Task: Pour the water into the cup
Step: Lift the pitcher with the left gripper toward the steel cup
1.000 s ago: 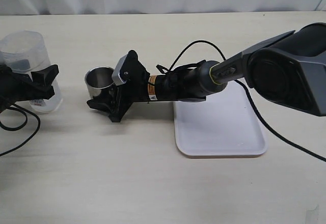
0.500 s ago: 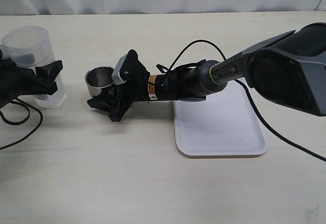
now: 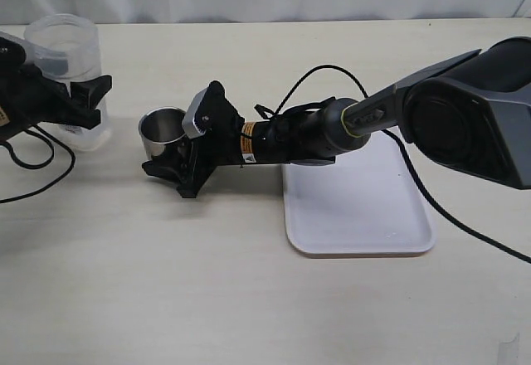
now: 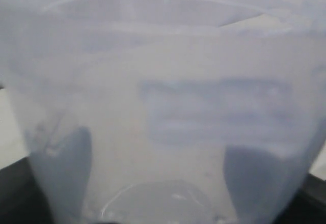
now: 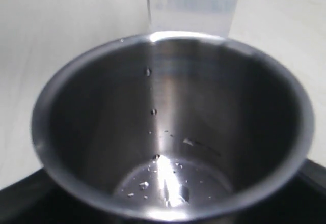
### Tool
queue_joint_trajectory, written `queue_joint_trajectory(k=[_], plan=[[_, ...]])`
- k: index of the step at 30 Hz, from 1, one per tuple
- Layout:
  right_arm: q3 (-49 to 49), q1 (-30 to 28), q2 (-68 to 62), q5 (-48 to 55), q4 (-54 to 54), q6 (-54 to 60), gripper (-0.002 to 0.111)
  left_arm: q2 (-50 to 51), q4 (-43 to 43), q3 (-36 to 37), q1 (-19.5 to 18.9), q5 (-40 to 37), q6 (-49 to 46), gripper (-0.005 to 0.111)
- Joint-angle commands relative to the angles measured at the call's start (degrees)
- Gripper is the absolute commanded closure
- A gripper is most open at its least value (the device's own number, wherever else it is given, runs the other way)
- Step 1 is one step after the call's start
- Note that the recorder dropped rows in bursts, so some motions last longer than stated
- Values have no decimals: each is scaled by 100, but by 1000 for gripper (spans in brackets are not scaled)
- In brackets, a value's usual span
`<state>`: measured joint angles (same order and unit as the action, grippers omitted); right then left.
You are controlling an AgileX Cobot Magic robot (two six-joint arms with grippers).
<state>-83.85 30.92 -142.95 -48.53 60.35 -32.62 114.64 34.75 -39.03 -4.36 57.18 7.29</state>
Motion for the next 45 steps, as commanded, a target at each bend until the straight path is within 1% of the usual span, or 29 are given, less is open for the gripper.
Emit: queue_joint_trajectory(k=[1, 8, 14, 19, 23, 31, 34, 39, 42, 45], plan=[[-2, -22, -17, 117, 30, -65, 104, -28, 213, -173, 38, 177, -62, 107], [-2, -22, -17, 117, 30, -65, 104, -28, 446, -183, 48, 402, -537, 107], [-2, -22, -17, 117, 30, -65, 104, -28, 331, -183, 293, 407, -1285, 107], [-2, -22, -17, 117, 30, -65, 104, -28, 283, -183, 438, 418, -1661, 107], [-2, -22, -17, 117, 30, -65, 104, -28, 140, -183, 438, 428, -1867, 107], [-2, -22, -17, 117, 30, -65, 104, -28, 56, -183, 438, 440, -3148, 107], [-2, -22, -17, 117, 30, -82, 104, -28, 56, -183, 438, 440, -3209, 107], [-2, -22, -17, 117, 30, -82, 104, -28, 159, -183, 438, 462, -3807, 107], [-2, -22, -17, 117, 30, -82, 104, -28, 149, -183, 438, 462, -4393, 107], [-2, -22, -17, 117, 30, -82, 104, -28, 149, -198, 438, 462, -4499, 107]])
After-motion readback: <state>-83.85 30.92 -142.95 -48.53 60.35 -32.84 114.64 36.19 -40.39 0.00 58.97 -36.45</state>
